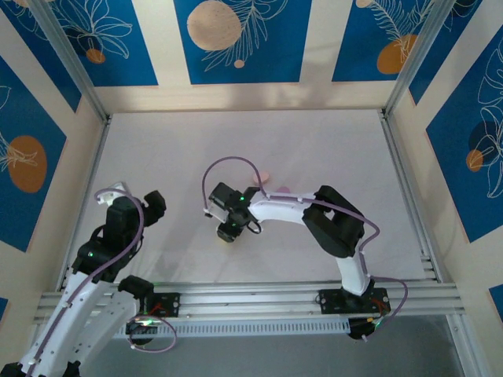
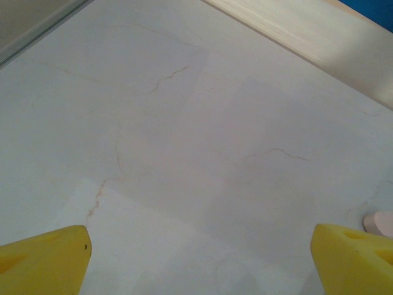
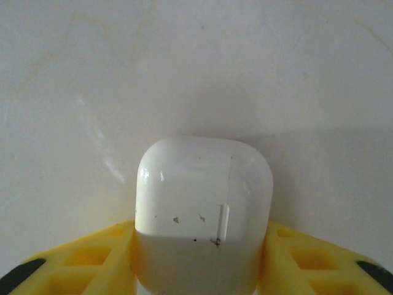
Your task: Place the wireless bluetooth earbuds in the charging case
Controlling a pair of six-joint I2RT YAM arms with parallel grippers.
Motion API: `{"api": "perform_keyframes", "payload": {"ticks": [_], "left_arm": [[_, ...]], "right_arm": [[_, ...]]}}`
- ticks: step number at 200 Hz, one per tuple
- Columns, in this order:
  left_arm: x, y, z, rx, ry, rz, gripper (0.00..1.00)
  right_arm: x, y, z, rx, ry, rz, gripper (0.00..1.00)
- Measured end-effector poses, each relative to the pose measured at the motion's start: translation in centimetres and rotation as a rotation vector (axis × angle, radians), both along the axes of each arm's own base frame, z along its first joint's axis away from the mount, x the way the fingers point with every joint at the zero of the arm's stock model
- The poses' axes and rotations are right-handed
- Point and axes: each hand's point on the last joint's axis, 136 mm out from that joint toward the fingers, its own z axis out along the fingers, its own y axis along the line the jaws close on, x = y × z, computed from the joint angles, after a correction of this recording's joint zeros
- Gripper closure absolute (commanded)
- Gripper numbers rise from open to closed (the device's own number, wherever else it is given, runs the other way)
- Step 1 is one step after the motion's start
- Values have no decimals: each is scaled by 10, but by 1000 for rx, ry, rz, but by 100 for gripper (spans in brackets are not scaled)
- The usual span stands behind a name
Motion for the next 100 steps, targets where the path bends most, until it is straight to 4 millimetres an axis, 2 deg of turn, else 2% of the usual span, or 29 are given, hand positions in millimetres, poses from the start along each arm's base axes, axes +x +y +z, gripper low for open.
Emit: {"api": "perform_keyframes", "payload": {"ticks": [20, 40, 65, 84, 100], "left_arm": [[4, -10, 4, -15, -20, -56, 14], [11, -28, 8, -42, -46, -147, 18], [21, -65, 13, -114, -80, -324, 22], [27, -102, 26, -194, -125, -506, 23], [28, -132, 39, -262, -164, -651, 23]], "right_arm": [[-5, -9, 7, 22, -21, 6, 59], [-6, -14, 34, 98, -92, 15, 61], [-4, -20, 97, 263, -261, 52, 61], [-3, -26, 149, 388, -423, 99, 61], [-2, -31, 182, 450, -541, 137, 61]]}}
